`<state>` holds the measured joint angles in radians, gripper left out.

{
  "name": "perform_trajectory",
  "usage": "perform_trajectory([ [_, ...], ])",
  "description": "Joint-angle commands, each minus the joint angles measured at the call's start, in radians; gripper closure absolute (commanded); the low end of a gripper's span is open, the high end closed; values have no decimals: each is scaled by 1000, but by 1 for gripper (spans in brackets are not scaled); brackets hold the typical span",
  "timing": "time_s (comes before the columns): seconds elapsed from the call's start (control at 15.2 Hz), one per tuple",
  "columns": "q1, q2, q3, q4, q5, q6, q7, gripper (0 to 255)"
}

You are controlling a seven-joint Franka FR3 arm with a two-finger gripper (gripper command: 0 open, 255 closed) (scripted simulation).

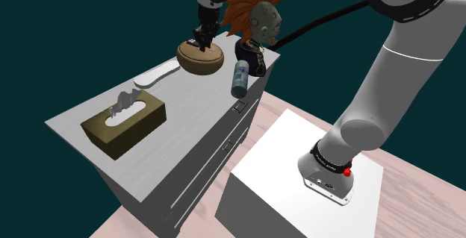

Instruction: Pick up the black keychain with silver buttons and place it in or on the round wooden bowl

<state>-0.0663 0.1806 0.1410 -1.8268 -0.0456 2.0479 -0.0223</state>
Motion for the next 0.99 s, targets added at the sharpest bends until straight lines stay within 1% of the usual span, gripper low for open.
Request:
perform_trajectory([
  [0.0,1,6,0,-3,-1,9,2,255],
  [0.46,1,6,0,-3,-1,9,2,255],
  [0.53,1,6,0,-2,-1,9,2,0],
  [0.86,1,6,0,-3,-1,9,2,0],
  [0.92,1,-5,1,17,1,-22,0,0],
])
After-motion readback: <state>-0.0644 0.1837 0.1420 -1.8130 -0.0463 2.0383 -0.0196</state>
